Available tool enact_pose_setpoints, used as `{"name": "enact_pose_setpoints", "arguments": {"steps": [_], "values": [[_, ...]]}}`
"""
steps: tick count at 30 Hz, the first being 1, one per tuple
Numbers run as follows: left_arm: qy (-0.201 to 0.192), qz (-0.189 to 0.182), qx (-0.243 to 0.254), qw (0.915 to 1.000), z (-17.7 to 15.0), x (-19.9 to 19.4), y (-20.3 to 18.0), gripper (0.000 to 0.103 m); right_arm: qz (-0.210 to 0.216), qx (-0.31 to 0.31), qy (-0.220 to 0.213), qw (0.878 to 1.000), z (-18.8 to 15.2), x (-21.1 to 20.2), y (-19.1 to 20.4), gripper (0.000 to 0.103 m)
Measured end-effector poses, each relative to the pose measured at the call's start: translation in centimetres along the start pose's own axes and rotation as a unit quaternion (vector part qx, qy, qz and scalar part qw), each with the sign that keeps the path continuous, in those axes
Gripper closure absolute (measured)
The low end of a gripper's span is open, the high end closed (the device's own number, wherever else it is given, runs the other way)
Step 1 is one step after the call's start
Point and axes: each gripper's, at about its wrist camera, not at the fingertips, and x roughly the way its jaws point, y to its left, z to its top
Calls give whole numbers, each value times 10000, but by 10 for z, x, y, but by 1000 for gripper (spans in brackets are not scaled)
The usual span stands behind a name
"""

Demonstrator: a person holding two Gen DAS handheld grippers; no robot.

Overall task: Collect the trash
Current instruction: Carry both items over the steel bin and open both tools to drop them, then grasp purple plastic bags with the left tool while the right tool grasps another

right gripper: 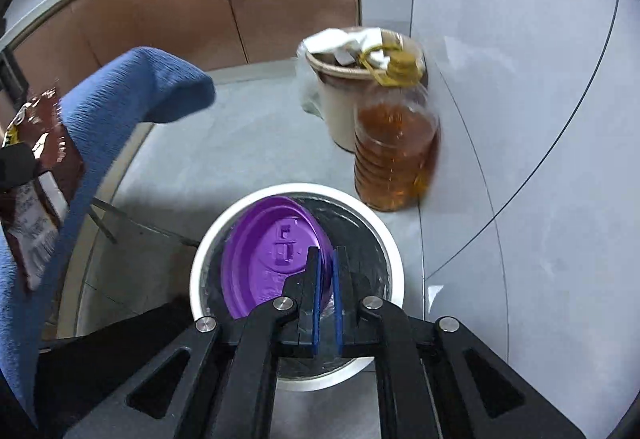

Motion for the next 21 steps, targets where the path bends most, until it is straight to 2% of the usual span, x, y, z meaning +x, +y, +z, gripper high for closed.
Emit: {"name": "enact_pose_setpoints", "arguments": {"steps": [4,6,8,12,14,18,21], "values": [[122,-30,-57,9999,3,22,-7,45,82,154,101,9998,-4,16,-4,91],[115,-19,-102,9999,3,19,-5,43,124,208,95,9997,-8,17,-8,81],[29,-57,-91,9999,3,13,-5,43,142,260,64,9995,-8,14,-8,79],[-359,-34,-118,9993,4,-15,-3,43,133,243,-152,9995,-5,-7,-5,79],[-699,88,-76,9975,2,-39,-3,43,179,227,-325,9991,-2,-23,-2,78],[-1137,389,42,9927,-8,-90,4,43,454,-3,-872,9952,13,-74,19,75],[-1442,589,-87,9878,-23,-133,22,42,765,-288,-1170,9898,20,-107,44,74]]}}
